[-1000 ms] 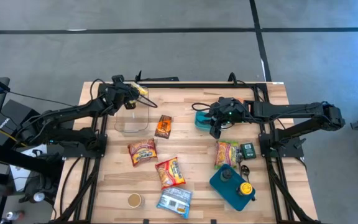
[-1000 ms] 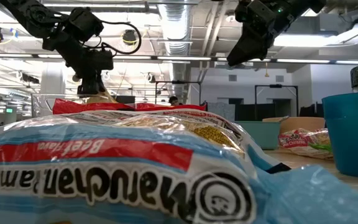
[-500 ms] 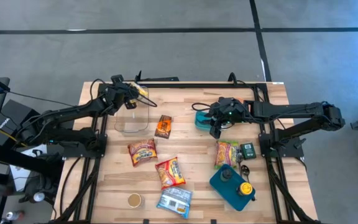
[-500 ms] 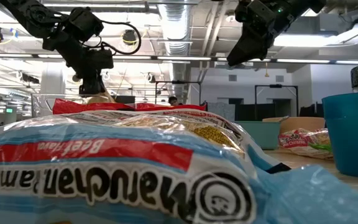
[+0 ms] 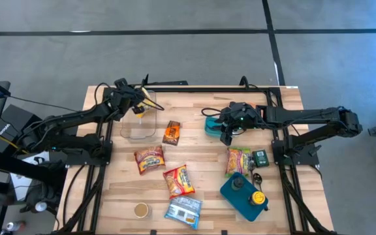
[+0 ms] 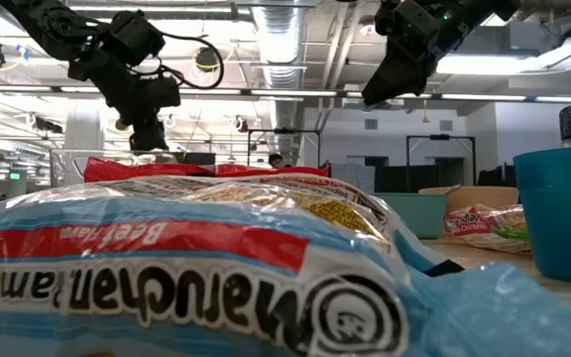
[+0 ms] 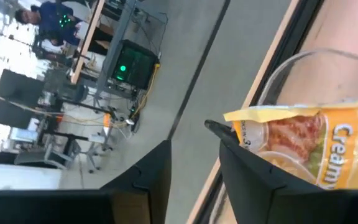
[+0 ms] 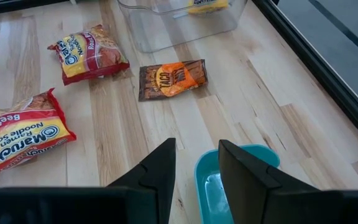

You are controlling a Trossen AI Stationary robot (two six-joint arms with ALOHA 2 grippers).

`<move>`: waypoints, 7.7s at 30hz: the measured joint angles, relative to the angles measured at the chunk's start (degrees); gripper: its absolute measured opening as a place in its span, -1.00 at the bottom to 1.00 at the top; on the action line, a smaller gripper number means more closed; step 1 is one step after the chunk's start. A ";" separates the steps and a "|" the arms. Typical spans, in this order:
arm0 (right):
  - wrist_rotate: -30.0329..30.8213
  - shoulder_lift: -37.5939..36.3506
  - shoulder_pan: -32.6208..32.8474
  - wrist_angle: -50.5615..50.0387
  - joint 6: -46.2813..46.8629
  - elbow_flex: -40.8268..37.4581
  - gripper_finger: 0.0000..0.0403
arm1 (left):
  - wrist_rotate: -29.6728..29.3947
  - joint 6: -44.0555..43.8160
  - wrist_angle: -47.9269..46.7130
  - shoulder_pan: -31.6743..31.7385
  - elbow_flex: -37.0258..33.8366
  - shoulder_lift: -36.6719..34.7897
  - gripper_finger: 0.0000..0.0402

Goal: Pick & Place Food Item
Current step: Put the red noodle pack into the transparent bin

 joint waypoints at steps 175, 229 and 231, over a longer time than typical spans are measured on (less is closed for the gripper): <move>-0.02 -0.02 0.07 -1.92 2.03 -0.02 -0.43 | 12.49 -93.94 -32.25 -75.73 0.01 6.82 0.01; -0.02 -0.02 0.07 -2.03 2.03 -0.02 -0.43 | 7.86 -90.89 -47.96 -79.71 15.57 12.58 -1.00; -0.02 -0.02 0.07 -2.03 2.05 -0.02 -0.43 | 7.86 -90.88 -49.58 -79.71 15.57 14.64 -1.00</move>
